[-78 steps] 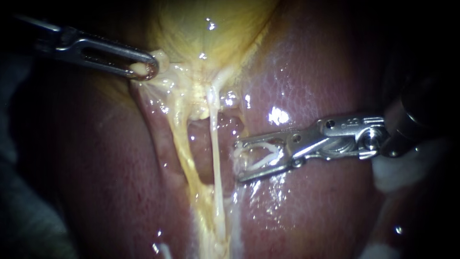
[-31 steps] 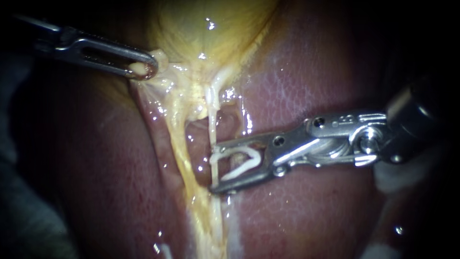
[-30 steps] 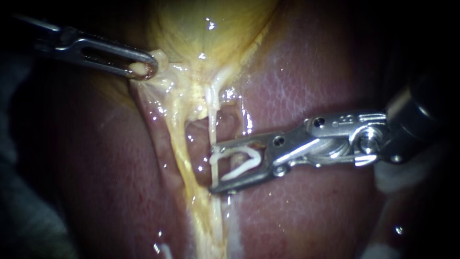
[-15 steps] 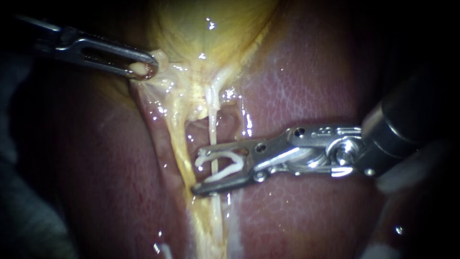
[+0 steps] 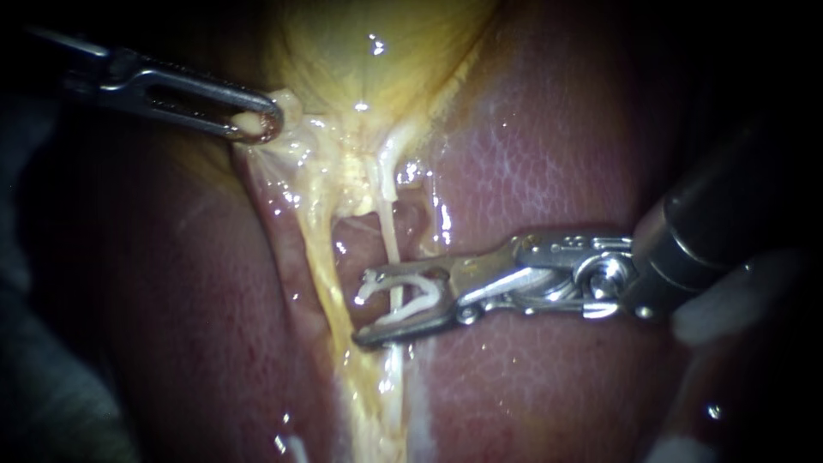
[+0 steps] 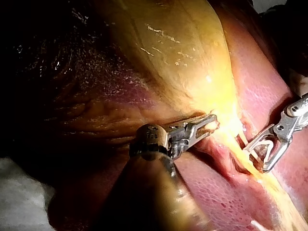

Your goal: Clipping first clip left tube

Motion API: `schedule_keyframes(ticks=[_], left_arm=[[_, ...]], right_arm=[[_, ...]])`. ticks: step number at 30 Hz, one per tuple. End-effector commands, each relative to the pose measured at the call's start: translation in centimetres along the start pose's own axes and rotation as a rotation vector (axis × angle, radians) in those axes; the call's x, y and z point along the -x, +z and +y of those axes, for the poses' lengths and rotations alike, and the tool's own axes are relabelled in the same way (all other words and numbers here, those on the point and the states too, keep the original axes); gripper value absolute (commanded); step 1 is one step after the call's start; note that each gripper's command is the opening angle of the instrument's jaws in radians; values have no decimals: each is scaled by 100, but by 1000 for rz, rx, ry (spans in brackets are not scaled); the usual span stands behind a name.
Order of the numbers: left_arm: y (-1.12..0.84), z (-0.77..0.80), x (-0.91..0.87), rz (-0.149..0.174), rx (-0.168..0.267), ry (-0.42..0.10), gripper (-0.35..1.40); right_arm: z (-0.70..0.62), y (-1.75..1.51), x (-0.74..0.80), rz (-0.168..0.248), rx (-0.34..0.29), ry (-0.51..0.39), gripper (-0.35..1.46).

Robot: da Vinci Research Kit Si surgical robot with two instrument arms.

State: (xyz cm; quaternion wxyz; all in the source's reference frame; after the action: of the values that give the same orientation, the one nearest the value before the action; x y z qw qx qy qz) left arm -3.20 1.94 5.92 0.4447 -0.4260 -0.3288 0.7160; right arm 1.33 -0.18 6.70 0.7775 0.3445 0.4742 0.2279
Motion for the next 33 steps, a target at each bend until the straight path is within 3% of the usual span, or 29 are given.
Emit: schedule_keyframes(ticks=[1,19,33], left_arm=[[0,0,0,0,0,0,-35],[0,0,0,0,0,0,-35],[0,0,0,0,0,0,-35]], right_arm=[[1,3,0,0,-8,0,47],[-3,44,-8,50,-149,16,46],[-14,68,-20,102,-174,15,48]])
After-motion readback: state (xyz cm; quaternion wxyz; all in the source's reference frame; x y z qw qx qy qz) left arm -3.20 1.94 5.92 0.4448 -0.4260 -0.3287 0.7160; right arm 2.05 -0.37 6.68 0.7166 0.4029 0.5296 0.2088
